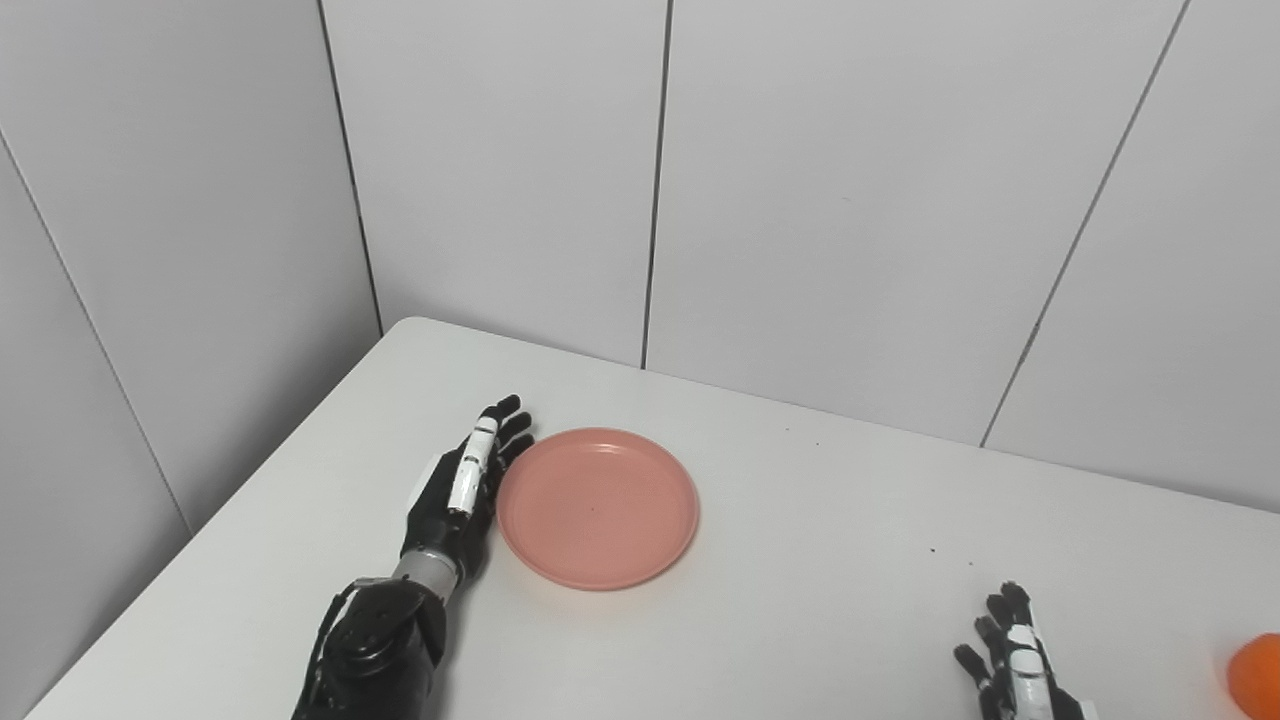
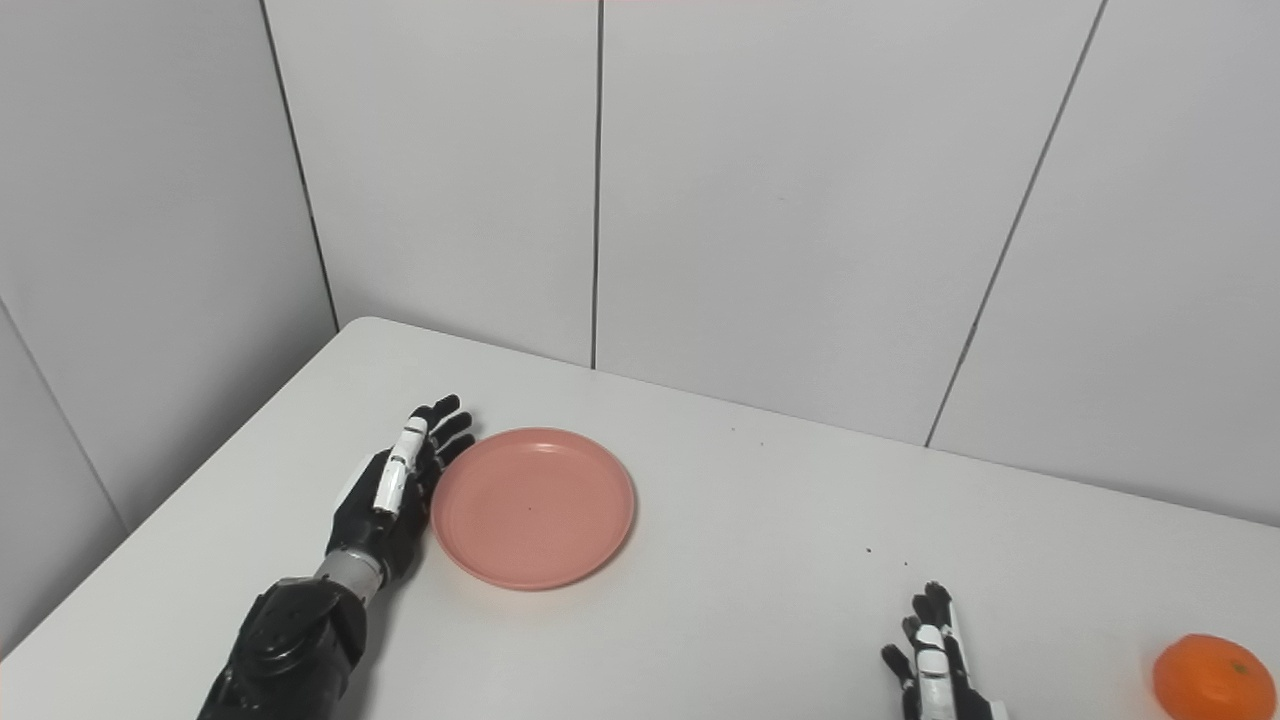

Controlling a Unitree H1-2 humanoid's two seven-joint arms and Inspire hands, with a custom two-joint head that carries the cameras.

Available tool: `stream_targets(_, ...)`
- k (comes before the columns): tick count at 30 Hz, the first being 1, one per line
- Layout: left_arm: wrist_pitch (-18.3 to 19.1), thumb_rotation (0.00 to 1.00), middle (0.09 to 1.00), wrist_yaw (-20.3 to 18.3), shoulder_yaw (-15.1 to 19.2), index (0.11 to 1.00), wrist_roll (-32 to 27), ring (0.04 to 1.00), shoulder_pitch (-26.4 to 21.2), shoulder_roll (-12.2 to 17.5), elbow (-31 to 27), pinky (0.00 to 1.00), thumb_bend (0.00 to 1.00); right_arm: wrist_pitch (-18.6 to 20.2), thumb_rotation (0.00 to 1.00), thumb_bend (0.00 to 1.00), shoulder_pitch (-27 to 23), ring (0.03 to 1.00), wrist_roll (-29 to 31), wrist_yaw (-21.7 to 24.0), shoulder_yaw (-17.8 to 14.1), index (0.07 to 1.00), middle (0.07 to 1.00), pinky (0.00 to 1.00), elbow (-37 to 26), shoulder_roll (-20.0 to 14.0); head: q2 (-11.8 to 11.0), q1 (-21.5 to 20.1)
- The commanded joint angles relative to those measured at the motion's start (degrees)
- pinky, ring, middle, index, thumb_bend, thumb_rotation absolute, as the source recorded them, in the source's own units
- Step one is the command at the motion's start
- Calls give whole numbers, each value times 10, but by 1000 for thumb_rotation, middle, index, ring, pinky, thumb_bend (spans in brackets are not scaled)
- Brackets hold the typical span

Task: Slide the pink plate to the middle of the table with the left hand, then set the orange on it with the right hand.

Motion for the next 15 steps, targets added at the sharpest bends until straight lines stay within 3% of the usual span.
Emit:
stream_targets(1,7,1000,924,-11,-18,899,-2,921,-17,-16,-7,917,337,5,1000,223,-6,993,0,1,1,999,995,1000,-17,4,1,-1)
stream_targets(11,2,1000,929,-19,-47,911,5,929,-21,-31,3,914,353,-2,1000,228,-7,983,-9,-4,1,984,984,1000,-12,9,11,-12)
stream_targets(15,16,1000,925,-8,-56,901,10,925,-22,-46,-12,913,357,1,1000,244,-8,986,-9,-3,1,988,988,1000,-11,11,15,-17)
